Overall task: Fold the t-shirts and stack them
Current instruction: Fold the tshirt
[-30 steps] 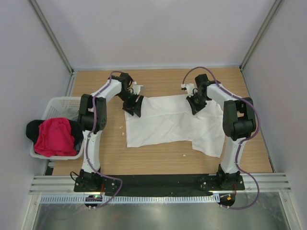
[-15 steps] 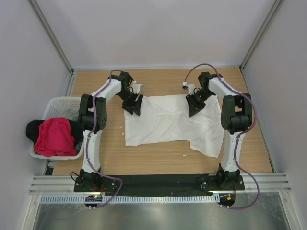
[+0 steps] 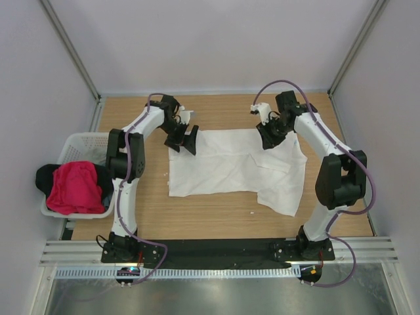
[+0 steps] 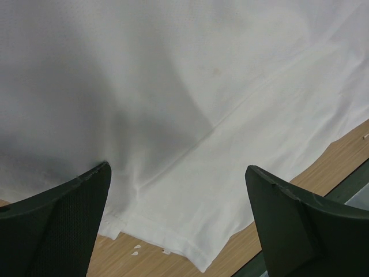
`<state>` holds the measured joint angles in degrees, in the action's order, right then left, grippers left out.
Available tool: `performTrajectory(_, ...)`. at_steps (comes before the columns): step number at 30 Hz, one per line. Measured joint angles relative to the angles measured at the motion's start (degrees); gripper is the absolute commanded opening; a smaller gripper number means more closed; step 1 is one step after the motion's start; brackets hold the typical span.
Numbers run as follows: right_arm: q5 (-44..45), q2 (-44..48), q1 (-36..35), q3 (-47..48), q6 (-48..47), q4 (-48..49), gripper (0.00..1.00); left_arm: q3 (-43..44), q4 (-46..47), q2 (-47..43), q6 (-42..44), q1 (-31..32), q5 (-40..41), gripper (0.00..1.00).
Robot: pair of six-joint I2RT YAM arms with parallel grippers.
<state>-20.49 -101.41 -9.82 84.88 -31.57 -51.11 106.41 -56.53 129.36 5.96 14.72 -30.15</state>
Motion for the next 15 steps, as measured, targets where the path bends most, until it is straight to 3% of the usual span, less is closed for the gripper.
performTrajectory(9, 1.88, -3.1, -8.11, -4.02, -1.4, 2.38, 0.26, -0.02, 0.52, 0.02, -2.1, -0.02, 0.5, 1.0)
performTrajectory(15, 4.5, -6.93, -9.79, -4.26, -1.38, 4.31, 0.27, -0.31, 0.61, 0.02, -2.78, -0.02, 0.59, 1.0)
